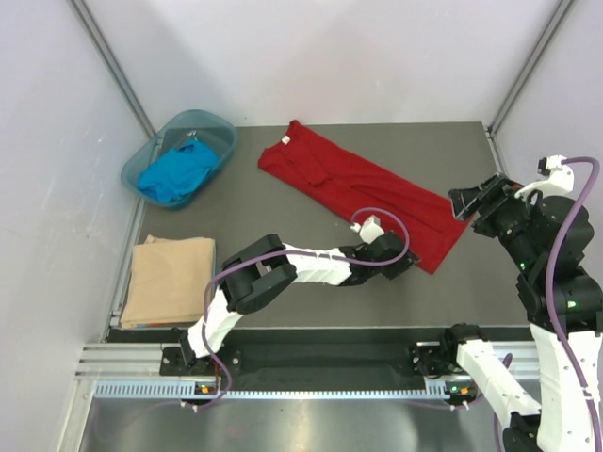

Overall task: Fold and stack the t-shirts
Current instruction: Fold the tshirt

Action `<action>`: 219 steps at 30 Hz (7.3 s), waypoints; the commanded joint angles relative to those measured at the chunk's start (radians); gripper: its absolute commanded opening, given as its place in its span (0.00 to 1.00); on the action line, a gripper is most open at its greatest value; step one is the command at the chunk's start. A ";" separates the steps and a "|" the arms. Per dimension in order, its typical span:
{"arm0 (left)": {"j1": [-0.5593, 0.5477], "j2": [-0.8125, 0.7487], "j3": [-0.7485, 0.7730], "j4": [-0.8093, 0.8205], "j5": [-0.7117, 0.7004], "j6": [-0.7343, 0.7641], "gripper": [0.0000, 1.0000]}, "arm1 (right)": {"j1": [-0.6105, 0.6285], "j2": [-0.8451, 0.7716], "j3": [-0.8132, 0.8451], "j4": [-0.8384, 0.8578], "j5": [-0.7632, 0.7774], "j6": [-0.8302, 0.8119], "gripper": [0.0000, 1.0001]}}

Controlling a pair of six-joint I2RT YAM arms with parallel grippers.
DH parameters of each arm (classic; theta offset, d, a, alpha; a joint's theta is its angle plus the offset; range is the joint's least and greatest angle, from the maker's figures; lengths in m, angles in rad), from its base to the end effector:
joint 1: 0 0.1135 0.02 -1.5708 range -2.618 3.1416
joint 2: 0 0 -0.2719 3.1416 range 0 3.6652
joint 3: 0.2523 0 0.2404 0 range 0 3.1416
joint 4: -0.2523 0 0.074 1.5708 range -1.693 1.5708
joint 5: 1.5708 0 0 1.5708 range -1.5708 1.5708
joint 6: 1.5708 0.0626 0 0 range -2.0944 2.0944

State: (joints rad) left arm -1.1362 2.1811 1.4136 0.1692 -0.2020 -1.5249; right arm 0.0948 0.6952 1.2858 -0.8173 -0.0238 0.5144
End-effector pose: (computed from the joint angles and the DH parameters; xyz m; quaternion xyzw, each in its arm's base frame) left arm 0.2206 -0.4454 0.1416 -0.2161 0.8539 -0.4304 0.1972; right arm 0.1036 0.0113 0.4364 0.1557 0.7669 0.1956 0.5911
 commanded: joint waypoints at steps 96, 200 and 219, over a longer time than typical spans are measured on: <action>-0.062 0.236 0.351 -0.349 -0.073 -0.103 0.36 | -0.009 -0.006 0.017 0.017 0.002 -0.063 0.70; 0.780 -0.471 -0.095 -0.468 0.090 0.672 0.55 | 0.114 0.586 -0.304 0.507 -0.294 -0.151 0.64; 0.886 0.055 0.260 -0.227 0.303 0.738 0.56 | 0.126 0.561 -0.292 0.489 -0.268 -0.140 0.63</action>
State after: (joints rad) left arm -0.2539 2.1986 1.6039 -0.1120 0.0906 -0.8120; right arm 0.2092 1.2404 0.9630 -0.3511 -0.3012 0.3782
